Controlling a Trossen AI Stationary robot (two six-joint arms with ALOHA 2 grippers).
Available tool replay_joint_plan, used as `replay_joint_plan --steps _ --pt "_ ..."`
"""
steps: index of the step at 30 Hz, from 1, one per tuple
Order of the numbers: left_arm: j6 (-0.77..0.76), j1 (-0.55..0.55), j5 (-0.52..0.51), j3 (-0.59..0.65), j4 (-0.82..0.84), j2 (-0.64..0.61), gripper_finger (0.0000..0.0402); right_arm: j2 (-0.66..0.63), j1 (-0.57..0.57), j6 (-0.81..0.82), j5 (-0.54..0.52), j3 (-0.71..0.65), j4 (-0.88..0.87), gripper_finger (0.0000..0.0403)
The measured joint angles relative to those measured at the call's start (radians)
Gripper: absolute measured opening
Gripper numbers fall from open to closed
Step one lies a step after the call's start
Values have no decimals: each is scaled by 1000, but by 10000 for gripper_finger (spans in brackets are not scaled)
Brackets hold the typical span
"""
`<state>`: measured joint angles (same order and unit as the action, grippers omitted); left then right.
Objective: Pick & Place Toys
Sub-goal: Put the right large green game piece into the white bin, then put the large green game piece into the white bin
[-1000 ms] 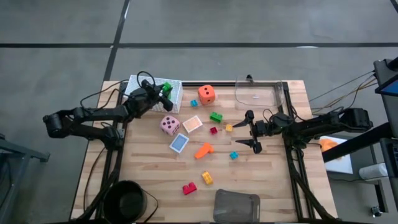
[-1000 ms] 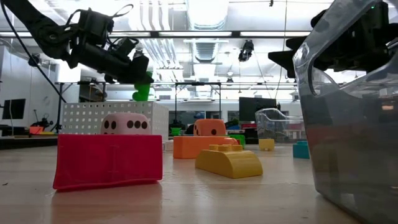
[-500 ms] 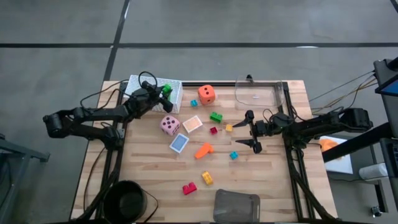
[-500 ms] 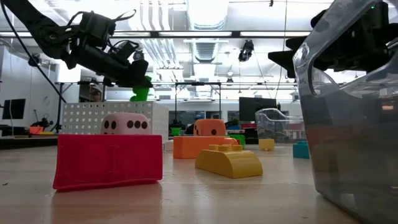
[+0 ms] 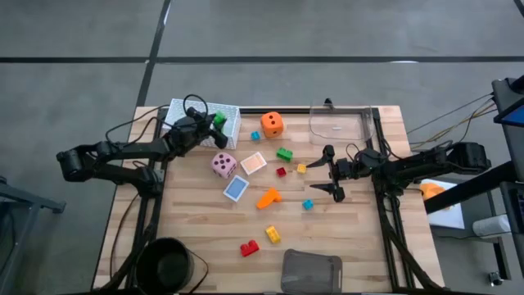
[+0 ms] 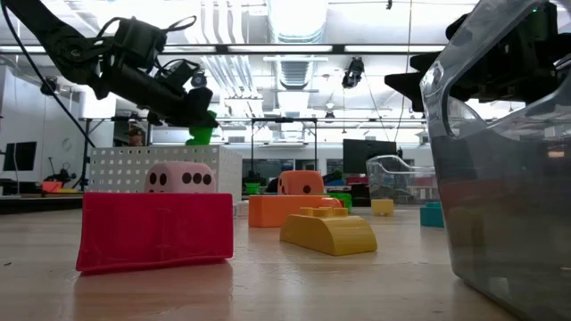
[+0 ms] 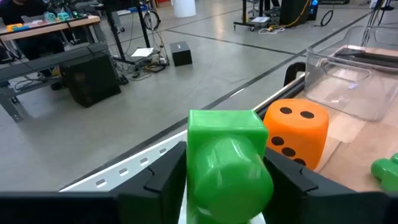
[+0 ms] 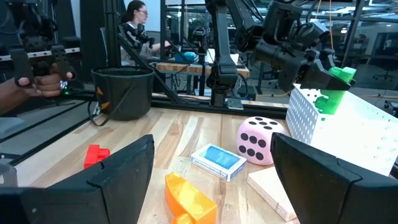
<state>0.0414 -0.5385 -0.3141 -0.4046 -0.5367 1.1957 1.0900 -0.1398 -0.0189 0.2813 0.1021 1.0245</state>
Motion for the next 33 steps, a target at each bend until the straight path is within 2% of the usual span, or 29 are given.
replay_joint_plan --steps 10,15,25,33 --pt "-16 0 1 0 18 0 183 0 0 0 0 0 0 320" --pt "-16 0 38 0 -18 0 184 0 0 0 0 0 0 320" --pt "16 27 244 -1 -169 -1 185 0 0 -1 -14 0 -25 320" --pt "38 111 417 -1 -172 -1 185 0 0 -2 -39 -2 -32 320"
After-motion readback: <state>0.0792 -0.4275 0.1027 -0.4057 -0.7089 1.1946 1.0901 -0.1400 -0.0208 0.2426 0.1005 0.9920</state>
